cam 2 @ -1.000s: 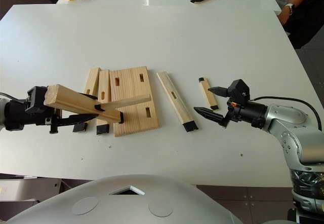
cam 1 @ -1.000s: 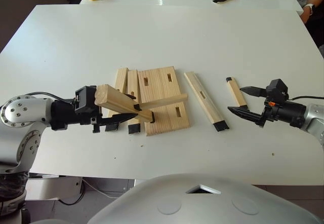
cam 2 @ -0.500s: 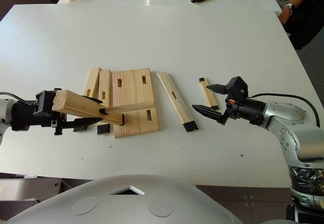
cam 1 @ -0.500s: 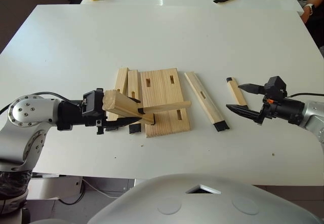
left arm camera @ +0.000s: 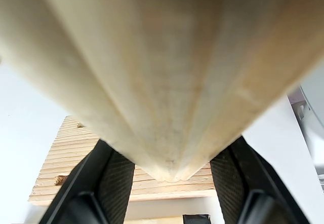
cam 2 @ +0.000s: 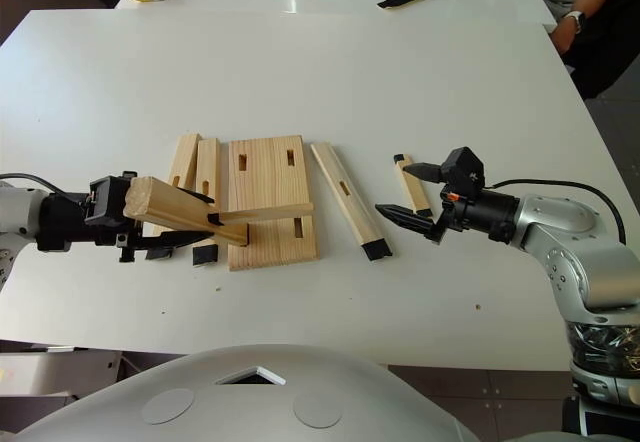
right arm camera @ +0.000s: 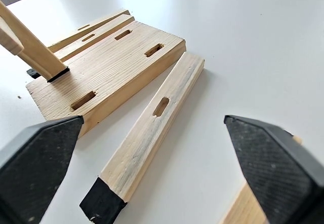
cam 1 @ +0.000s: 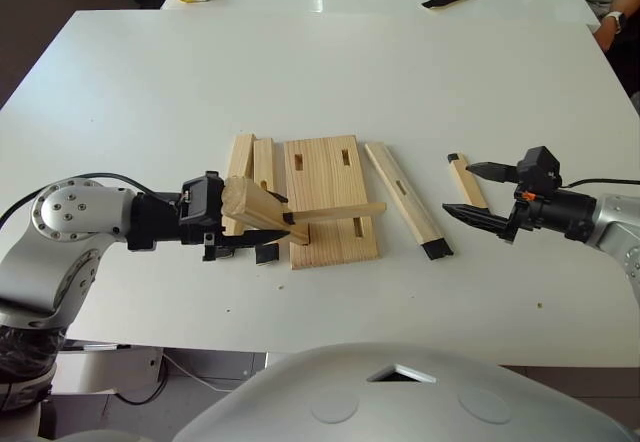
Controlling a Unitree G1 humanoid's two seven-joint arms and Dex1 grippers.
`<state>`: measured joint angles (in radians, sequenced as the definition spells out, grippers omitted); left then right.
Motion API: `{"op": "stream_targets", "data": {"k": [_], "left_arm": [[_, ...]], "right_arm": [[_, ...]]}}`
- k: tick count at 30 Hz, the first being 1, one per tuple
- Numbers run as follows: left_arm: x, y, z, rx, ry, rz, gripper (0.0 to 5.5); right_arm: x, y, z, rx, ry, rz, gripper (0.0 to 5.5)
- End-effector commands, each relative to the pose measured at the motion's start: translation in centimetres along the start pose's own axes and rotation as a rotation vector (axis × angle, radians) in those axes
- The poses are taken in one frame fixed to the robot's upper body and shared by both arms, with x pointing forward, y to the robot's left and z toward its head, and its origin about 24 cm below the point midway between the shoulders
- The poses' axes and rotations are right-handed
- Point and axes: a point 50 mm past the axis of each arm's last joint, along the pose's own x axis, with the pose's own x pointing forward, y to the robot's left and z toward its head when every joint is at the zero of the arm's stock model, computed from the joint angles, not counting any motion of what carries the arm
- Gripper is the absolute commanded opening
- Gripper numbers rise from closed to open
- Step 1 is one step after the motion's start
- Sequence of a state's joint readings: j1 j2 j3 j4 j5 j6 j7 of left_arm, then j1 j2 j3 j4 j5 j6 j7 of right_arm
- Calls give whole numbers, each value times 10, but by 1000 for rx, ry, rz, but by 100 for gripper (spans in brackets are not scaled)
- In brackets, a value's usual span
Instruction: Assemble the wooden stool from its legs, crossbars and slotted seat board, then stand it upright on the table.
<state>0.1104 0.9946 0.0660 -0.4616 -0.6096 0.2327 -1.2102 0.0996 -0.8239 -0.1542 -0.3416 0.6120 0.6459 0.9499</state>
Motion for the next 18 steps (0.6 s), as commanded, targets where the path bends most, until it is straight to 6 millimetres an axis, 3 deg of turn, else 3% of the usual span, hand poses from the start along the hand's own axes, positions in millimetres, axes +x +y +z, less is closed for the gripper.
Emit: {"op": "stream_targets", "data": {"k": [1,8,18], "left_arm": [[2,-8,-42,-213,192,-3,206],[7,14,-40,-332,86,91,206],[16,14,-37,-259,73,75,206]], "right_arm": [[2,0,2,1,-3,3,513],[5,2,2,1,-4,9,513],[7,1,6,-12,-4,17,513]]}}
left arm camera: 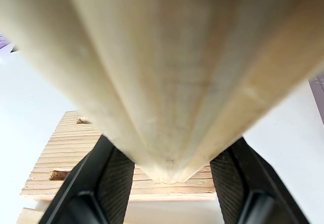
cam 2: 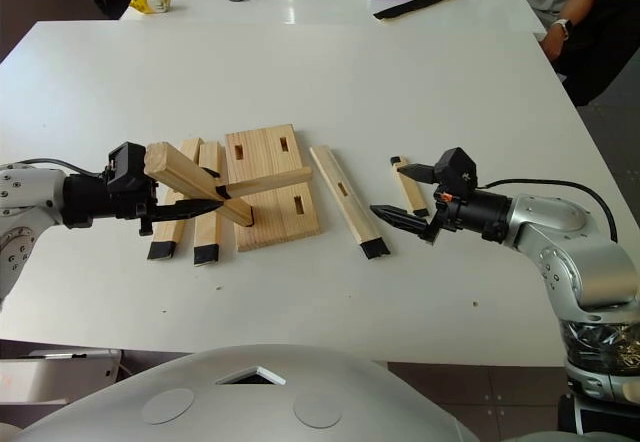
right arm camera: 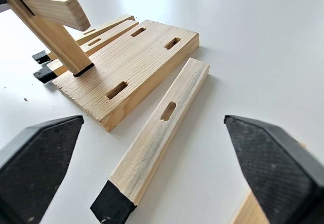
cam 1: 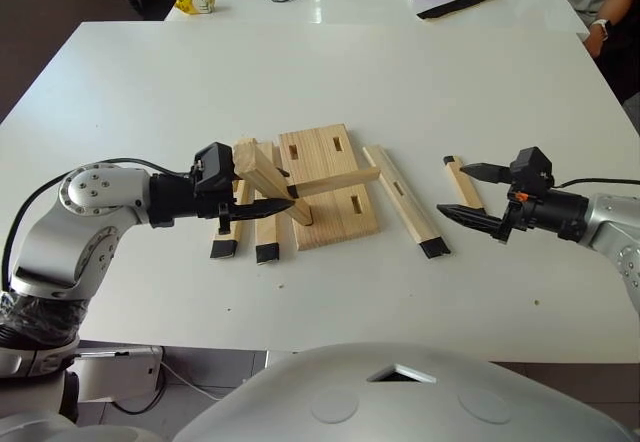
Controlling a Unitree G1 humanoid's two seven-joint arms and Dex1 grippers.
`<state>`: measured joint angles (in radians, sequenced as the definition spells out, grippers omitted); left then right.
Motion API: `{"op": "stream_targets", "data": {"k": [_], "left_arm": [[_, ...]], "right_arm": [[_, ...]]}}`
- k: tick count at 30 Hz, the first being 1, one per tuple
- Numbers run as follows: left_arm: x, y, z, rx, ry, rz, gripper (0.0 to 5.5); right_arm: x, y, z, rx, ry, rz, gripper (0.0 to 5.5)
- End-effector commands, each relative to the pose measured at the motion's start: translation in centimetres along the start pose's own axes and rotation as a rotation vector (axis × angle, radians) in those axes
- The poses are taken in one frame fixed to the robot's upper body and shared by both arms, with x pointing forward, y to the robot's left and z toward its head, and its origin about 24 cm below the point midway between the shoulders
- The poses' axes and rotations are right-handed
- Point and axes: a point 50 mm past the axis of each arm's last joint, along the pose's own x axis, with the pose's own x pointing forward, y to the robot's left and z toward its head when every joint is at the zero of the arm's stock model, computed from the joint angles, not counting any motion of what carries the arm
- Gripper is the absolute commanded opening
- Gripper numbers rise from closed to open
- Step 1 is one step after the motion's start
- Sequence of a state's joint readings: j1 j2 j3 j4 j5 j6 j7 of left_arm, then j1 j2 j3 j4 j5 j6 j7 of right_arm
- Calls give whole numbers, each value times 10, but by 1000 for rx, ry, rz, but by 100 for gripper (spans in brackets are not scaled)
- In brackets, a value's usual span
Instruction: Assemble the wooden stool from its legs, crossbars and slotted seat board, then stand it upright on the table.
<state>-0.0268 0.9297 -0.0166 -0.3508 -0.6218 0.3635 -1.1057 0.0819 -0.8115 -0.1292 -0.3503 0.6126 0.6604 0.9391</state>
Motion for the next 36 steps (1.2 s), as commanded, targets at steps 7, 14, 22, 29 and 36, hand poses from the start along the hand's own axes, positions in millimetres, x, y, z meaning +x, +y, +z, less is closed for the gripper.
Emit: {"op": "stream_targets", "data": {"k": [7,14,22,29,36], "left_arm": [[1,-5,-32,-62,173,-37,271],[-7,15,-27,-26,125,95,354],[-47,1,-27,-62,180,176,354],[-54,-13,-25,-283,203,492,354],[-30,-25,-30,-574,273,657,354]], "right_arm": [[1,-1,5,-10,-8,-6,513],[-1,3,0,12,-7,-10,513],[-11,5,-5,25,-11,-54,513],[-35,13,-13,59,-46,-182,513],[-29,15,-11,56,-57,-186,513]]}}
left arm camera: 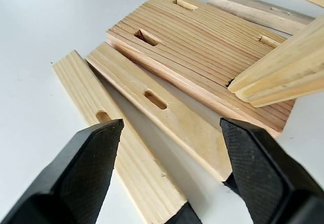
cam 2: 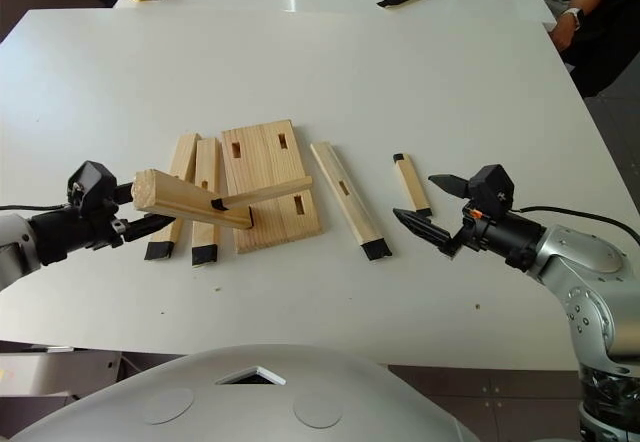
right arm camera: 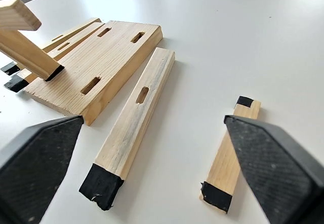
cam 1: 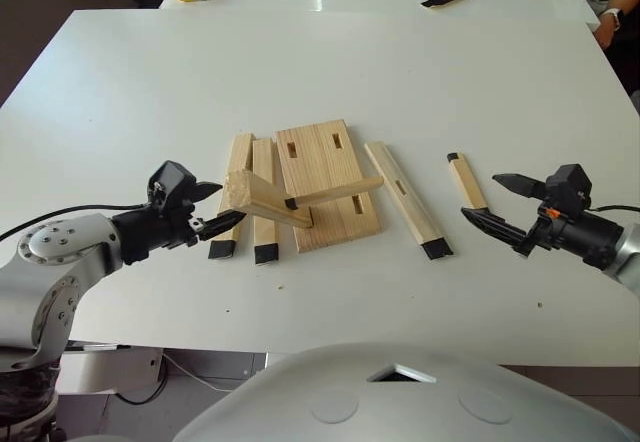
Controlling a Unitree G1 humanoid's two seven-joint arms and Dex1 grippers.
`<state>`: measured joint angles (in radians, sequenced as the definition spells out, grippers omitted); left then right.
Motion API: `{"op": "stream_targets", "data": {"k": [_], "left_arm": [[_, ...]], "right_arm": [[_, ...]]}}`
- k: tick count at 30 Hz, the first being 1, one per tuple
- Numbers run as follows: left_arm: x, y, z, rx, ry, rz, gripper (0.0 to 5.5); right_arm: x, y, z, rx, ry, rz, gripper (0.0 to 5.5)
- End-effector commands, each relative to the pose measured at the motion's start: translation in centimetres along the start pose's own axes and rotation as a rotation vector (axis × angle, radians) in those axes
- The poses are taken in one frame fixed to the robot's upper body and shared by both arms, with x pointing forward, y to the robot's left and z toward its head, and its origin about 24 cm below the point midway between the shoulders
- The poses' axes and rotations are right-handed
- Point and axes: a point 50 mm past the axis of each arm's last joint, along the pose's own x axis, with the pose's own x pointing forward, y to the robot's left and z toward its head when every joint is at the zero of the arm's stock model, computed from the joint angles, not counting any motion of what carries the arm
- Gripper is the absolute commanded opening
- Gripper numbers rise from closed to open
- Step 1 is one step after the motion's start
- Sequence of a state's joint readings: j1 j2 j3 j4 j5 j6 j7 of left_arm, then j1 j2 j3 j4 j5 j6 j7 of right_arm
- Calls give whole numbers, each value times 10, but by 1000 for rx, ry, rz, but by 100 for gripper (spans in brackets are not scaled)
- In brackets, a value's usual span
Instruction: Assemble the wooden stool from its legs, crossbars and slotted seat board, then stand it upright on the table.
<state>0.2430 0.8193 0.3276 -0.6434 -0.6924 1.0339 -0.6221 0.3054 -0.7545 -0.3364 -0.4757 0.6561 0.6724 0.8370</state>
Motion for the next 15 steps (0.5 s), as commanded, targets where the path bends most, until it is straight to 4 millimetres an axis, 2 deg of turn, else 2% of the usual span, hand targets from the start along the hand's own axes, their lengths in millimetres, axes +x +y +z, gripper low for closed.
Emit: {"op": "stream_targets", "data": {"k": [1,4,11,15], "left_arm": [[6,7,3,-148,41,161,354],[7,10,6,-179,47,254,354],[13,-4,1,-227,113,267,354],[12,4,-6,-241,147,347,354]], "right_arm": [[3,2,4,-13,-4,6,513],[4,2,4,-14,-1,10,513],[5,2,5,-17,5,19,513],[5,2,4,-17,9,21,513]]}}
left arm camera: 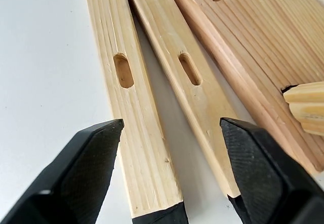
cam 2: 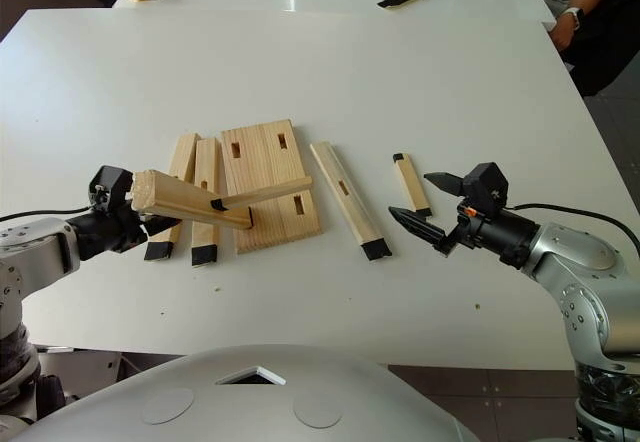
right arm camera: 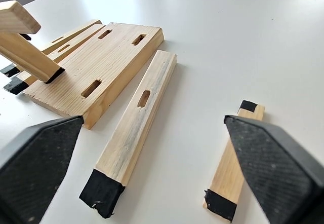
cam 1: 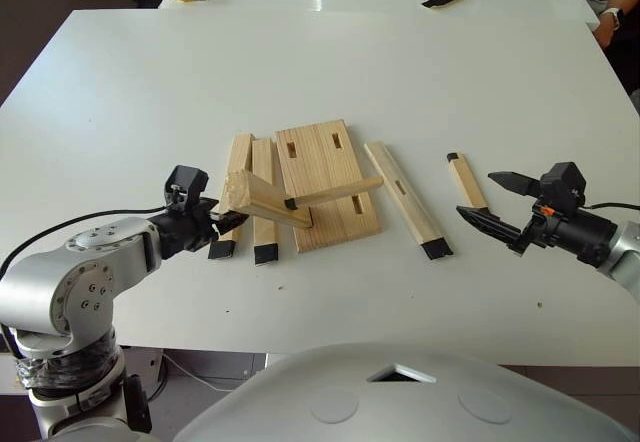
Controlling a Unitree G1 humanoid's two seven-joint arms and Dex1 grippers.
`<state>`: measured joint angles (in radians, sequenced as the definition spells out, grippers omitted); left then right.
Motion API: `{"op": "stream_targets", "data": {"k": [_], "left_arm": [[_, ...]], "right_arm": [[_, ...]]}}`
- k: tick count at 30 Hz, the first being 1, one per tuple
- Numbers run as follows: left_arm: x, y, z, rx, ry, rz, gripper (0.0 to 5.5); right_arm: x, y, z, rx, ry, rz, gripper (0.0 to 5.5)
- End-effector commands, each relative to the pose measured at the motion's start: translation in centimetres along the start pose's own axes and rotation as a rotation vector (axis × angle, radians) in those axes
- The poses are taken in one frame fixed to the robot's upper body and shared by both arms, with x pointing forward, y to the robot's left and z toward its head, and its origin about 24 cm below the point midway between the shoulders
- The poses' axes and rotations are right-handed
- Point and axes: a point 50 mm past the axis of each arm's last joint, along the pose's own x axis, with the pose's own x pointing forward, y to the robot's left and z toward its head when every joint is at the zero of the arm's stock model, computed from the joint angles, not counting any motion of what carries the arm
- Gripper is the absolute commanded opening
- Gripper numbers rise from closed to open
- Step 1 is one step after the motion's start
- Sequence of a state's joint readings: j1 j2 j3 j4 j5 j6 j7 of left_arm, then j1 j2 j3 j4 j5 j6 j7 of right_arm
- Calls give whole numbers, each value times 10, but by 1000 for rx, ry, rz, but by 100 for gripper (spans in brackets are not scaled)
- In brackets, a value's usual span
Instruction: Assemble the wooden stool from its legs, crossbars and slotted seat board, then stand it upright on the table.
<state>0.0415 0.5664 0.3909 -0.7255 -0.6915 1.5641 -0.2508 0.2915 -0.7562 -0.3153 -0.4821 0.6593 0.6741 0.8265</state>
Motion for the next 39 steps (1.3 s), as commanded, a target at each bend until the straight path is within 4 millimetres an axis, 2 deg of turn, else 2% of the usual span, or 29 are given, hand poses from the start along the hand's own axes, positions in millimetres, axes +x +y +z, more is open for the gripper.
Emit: {"op": "stream_targets", "data": {"k": [1,5,9,14,19,21,31,36,39], "left_arm": [[1,11,-3,-19,18,100,354],[3,14,-7,-35,39,115,354],[10,12,-24,-111,109,83,354],[20,21,-43,-208,174,123,354],[24,23,-56,-225,209,139,354],[27,23,-55,-211,204,132,354],[40,25,-62,-231,187,105,207],[45,34,-53,-223,139,143,204],[46,41,-35,-200,61,172,204]], "right_arm": [[1,0,2,-9,11,8,513],[1,1,2,-7,11,10,513],[2,1,2,-7,10,12,513],[4,1,1,-9,15,18,513],[8,-3,4,-19,18,31,513],[9,-3,4,-21,18,32,513],[15,-12,7,-23,16,24,513],[15,-18,11,26,-10,9,513],[16,-22,13,53,-26,-17,513]]}}
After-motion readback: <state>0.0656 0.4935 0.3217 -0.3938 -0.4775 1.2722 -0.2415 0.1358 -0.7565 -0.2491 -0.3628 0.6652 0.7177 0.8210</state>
